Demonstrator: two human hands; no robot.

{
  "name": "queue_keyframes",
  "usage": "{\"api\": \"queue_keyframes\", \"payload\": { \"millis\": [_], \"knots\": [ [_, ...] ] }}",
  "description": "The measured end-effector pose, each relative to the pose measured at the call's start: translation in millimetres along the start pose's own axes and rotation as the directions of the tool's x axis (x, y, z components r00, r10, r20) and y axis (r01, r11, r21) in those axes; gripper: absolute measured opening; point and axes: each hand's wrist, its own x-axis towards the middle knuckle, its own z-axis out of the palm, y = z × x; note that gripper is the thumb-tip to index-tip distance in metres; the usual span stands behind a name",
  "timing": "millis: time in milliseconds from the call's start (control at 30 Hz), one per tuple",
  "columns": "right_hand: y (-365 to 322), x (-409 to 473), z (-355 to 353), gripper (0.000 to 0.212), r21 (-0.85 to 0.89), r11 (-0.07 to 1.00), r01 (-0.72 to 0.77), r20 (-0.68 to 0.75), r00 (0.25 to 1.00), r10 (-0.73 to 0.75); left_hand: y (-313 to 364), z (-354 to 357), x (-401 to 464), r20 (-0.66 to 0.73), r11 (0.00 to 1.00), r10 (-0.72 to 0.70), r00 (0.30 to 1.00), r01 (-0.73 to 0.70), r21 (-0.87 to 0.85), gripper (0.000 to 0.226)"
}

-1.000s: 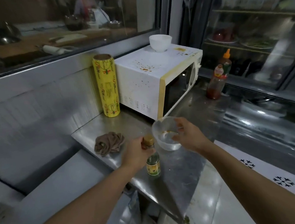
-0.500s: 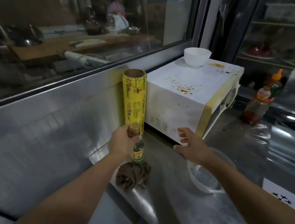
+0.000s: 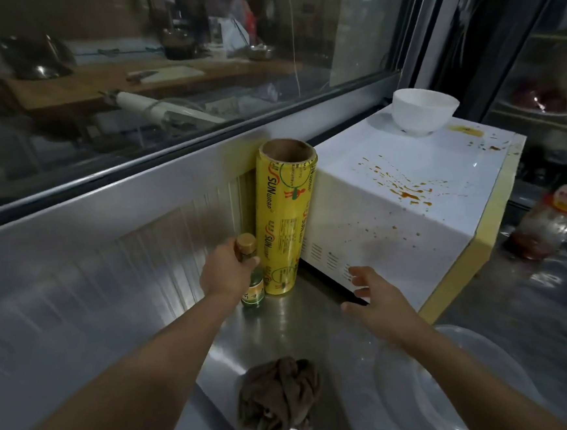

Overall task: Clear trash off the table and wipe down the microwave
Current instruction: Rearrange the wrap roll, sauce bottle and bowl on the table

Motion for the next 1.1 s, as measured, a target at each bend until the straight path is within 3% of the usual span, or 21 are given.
{"api": "queue_keyframes", "payload": {
  "millis": [433,767,1100],
  "knots": [
    [4.7,9.0,3.3,0.066,0.004,1.000,-0.026,-0.004,1.000,0.026,-10.7,15.6,16.6,-0.055,1.000,-0.012,0.998,0.013,0.003,0.023],
    [6.5,-23.1,-17.2,0.066,0.060,0.998,0.006,-0.047,0.999,-0.004,-2.9,0.0,-16.4,0.007,1.000,-0.011,1.000,0.011,-0.010,0.053],
    [27.0,-91.8,-70.6,0.064,0.130,0.989,0.070,-0.080,0.995,-0.060,55.0,-8.1,-110.7,0.070,1.000,0.018,0.997,-0.019,0.006,0.060]
  ]
}}
